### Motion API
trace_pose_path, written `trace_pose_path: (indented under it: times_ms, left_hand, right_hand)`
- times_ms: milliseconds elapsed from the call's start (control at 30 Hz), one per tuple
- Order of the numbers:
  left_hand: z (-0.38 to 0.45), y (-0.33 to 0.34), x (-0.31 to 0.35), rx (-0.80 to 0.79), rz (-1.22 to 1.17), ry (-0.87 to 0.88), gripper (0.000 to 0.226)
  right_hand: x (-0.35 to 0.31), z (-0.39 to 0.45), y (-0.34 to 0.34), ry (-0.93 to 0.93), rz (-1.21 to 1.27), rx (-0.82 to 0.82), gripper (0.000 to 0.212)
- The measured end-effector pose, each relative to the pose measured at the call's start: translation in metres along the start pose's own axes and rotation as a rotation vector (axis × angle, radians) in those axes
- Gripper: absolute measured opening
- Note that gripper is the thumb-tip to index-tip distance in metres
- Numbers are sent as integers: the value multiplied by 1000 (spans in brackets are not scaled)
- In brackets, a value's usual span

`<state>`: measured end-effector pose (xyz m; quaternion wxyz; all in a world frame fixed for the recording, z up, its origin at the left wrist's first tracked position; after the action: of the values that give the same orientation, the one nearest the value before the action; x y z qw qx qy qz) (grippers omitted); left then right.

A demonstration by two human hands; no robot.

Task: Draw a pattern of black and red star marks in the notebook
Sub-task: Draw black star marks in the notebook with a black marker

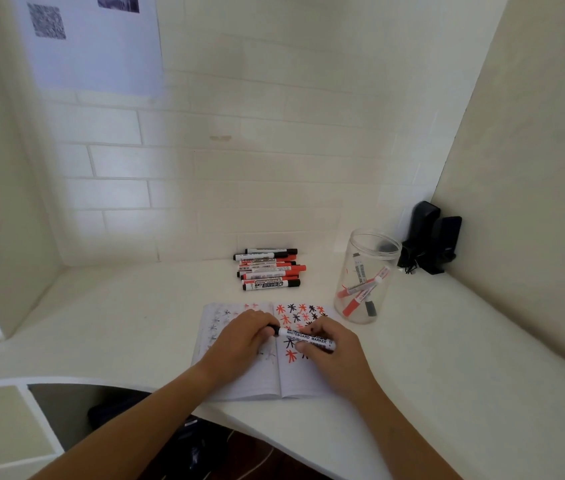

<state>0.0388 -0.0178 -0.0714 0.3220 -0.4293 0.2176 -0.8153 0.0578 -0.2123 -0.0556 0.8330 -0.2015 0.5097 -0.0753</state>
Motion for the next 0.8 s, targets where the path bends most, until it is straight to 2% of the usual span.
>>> trace_pose_path:
  times_ms: [267,400,533,600,667,800]
  left_hand:
    - [1,0,-3,3,-19,-11,34]
    - [3,-2,-1,24,0,-4,36]
    - [4,-5,-3,69,13,-82,35]
    - [2,-3,-5,27,20,-159,51]
    - [-1,5,-8,-76,141,-201,57]
    - [-4,19,-11,-239,362,-171,74]
  right_hand:
    - [1,1,2,34,-20,-11,19]
    - [-10,1,2,-21,-76,-8,14]
    - [-17,12,-10,51,148,59,22]
    - [-31,20,-25,45,271,145,19]
    - [-51,29,-50,0,290,316,16]
    - [-97,49,-112,-232,49,696,20]
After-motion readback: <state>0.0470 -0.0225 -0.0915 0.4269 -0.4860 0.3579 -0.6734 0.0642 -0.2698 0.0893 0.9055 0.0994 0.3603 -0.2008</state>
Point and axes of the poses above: each hand's wrist, its own z-axis towards the middle knuckle, its own y-axis out of the palm, x = y × z, the point moved 7 cm from there along z, towards the middle knuckle, and after that the axes turned 6 degrees about x, right-handed, at the moved point
